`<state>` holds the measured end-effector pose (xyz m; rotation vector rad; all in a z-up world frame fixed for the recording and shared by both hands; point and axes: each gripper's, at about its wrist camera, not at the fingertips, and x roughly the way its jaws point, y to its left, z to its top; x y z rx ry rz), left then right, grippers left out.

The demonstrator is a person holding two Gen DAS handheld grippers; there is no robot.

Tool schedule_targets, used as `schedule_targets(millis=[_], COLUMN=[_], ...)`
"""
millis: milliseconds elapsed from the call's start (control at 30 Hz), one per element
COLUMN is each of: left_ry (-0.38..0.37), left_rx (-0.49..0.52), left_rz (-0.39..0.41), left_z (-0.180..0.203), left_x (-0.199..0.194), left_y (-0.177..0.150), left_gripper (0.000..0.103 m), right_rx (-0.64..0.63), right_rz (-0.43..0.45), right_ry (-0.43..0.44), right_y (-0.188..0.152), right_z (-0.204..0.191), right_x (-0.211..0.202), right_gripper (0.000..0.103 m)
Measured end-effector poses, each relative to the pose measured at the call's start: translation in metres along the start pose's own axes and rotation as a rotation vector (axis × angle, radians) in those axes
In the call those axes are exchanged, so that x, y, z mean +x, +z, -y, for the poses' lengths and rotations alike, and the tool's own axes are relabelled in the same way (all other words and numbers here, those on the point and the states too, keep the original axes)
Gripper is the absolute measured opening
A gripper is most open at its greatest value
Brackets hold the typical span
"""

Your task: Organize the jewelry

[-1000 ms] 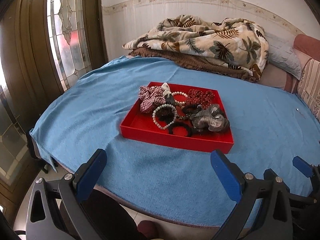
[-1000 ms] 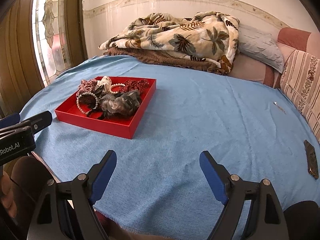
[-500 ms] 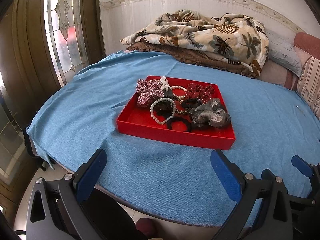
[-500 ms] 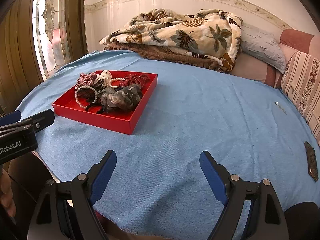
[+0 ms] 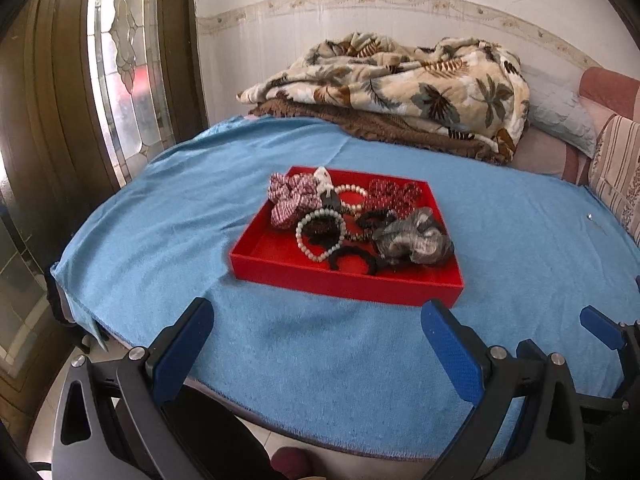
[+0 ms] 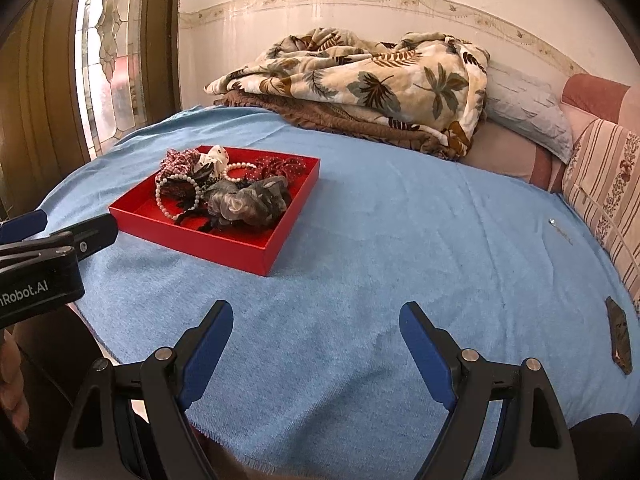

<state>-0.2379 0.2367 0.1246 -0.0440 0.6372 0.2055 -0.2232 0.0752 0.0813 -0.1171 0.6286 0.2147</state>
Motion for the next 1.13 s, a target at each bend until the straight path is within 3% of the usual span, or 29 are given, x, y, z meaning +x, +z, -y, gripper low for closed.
schedule_targets(millis=[267, 767, 933, 1133], left_ry=[0.001, 0.097, 0.102, 0.113], left_rx=[-0.01, 0.033, 0.035, 0.035], left_rz=[0.084, 0.218, 0.212, 0.145], left_z=[0.0, 0.006, 0.007, 0.01], left_x=[-0.018, -0.049, -0.05, -0.041], left_y=[0.005, 0.016, 0.017, 0.019], left_gripper=[0.103, 0.103, 0.103, 0.103], right_rx=[-0.008, -0.031, -0.023, -0.005], right_rz=[0.049, 0.156, 0.151, 0.13], right_ry=[0.004, 0.01, 0.02, 0.033], right_y=[0.002, 0.003, 0.002, 0.0], right_z=[0.0, 0.0, 0.004, 0.011], right_x=[-0.009, -0.032, -0.031, -0.025], right_gripper=[0.09, 0.093, 0.093, 0.094])
